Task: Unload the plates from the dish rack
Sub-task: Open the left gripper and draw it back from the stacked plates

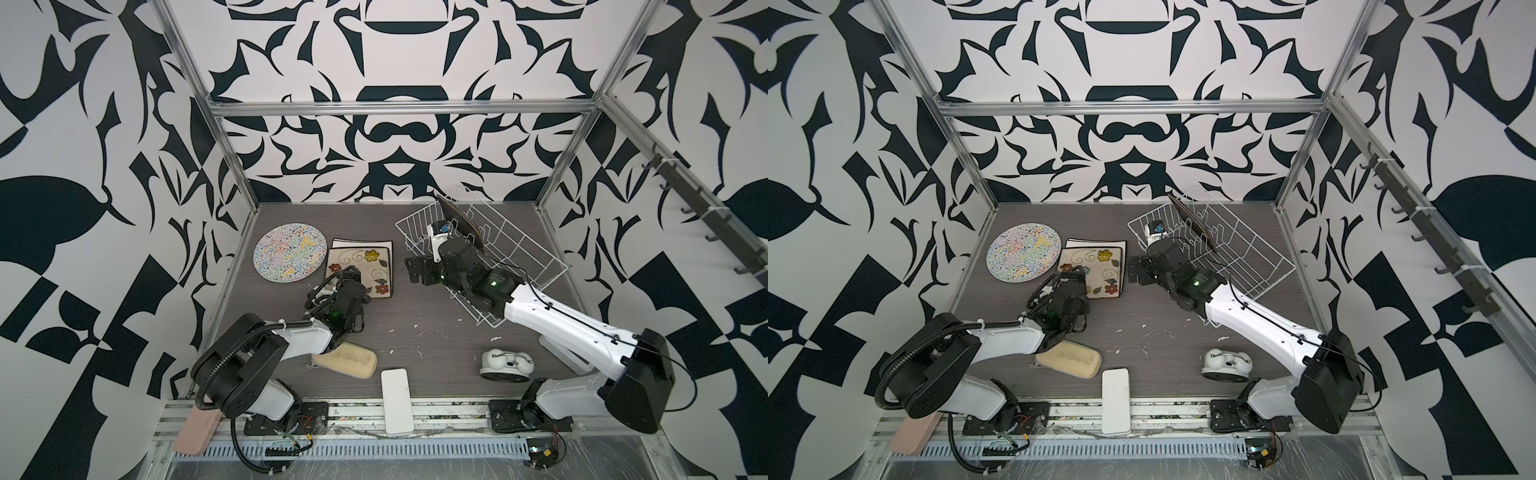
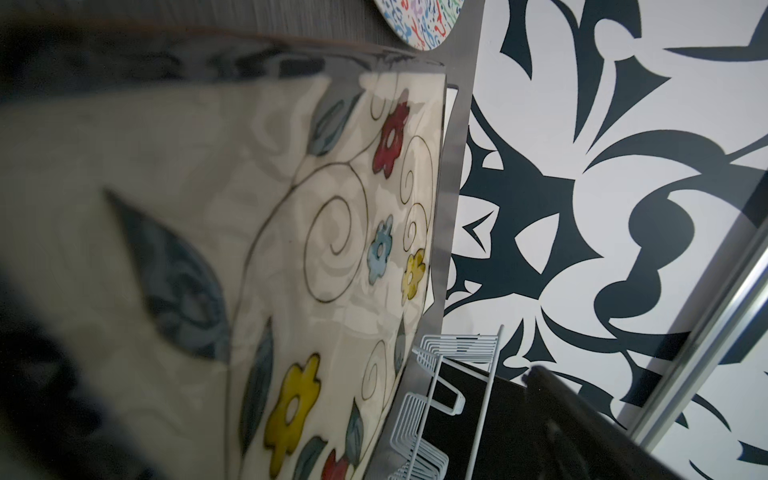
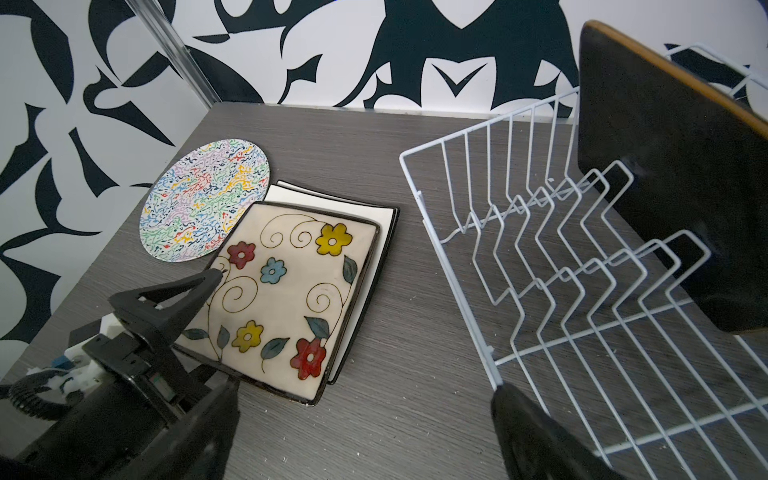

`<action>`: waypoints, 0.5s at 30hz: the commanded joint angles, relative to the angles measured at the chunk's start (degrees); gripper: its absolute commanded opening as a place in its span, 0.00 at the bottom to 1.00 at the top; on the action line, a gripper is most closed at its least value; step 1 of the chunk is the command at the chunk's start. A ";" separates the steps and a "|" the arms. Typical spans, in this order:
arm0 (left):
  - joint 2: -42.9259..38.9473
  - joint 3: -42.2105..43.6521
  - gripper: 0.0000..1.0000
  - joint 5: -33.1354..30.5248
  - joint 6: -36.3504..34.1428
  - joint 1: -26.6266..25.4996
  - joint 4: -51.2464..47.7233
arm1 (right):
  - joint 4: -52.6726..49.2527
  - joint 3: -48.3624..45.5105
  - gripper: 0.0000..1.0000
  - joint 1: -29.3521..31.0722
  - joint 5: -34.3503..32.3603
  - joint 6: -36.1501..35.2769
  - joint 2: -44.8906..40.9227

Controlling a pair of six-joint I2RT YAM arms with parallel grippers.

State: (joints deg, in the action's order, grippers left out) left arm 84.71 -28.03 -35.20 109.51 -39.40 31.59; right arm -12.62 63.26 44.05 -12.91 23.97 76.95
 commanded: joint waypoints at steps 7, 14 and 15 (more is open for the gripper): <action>-1.31 -4.68 0.99 2.66 -0.52 1.48 -4.97 | 0.58 -0.34 0.98 -0.37 -1.74 -1.01 -2.46; -0.50 -7.49 0.99 6.68 -1.23 3.51 -8.95 | 0.64 -0.07 0.98 -0.46 -1.72 -1.20 -2.29; -0.51 -7.86 1.00 6.74 -1.15 3.53 -9.87 | 0.58 -0.07 0.98 -0.46 -1.77 -1.20 -2.26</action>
State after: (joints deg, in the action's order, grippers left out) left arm 84.71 -33.58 -29.26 109.06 -36.23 22.85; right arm -12.67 63.16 43.83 -13.39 23.68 76.16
